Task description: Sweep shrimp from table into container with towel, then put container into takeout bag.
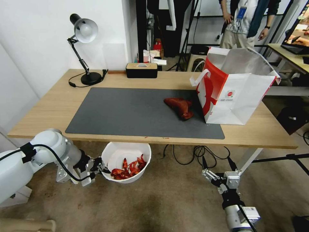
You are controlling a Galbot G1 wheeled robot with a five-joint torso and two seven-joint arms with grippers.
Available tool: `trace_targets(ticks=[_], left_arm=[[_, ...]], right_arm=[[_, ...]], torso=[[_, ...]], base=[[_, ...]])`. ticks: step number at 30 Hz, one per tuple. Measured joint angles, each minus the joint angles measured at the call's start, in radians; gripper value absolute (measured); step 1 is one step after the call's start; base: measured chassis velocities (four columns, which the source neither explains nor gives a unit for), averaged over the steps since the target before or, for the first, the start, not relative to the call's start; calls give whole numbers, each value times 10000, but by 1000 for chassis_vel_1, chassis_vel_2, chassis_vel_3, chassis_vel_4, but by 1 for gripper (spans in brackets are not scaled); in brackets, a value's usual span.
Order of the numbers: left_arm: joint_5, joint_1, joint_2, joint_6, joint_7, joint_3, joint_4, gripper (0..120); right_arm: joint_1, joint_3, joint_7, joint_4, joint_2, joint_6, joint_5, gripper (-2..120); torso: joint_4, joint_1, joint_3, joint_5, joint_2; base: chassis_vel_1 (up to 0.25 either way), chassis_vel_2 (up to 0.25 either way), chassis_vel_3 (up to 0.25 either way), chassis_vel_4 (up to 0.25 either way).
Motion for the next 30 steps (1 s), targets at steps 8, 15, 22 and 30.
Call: trace_targets(ticks=[8,15,22,30], left_arm=[[500,945,-57,-286,-55,-701,-121,0],[778,1794,-66,-560,-71,-1351,-223,0],[725,2497,337,-609,-167,-1972,-667,0],[387,3221,742,-592,-161,-3004,-1359,0]], right_arm=[[60,-263,-7,-135,-53,-80,84,100],[96,-380,-23,-156,-140,-136,253,100],[140,-408,-38,-289,-184,-130,330,100],[204,-455,-60,-332,-257,-125,454,100]], torso=[[-2,0,0,0,0],[-1,0,0,-3,0],[-3,-1,0,1,0],[0,0,0,0,0]], base=[[0,0,0,0],[0,0,0,0],[0,0,0,0],[0,0,0,0]])
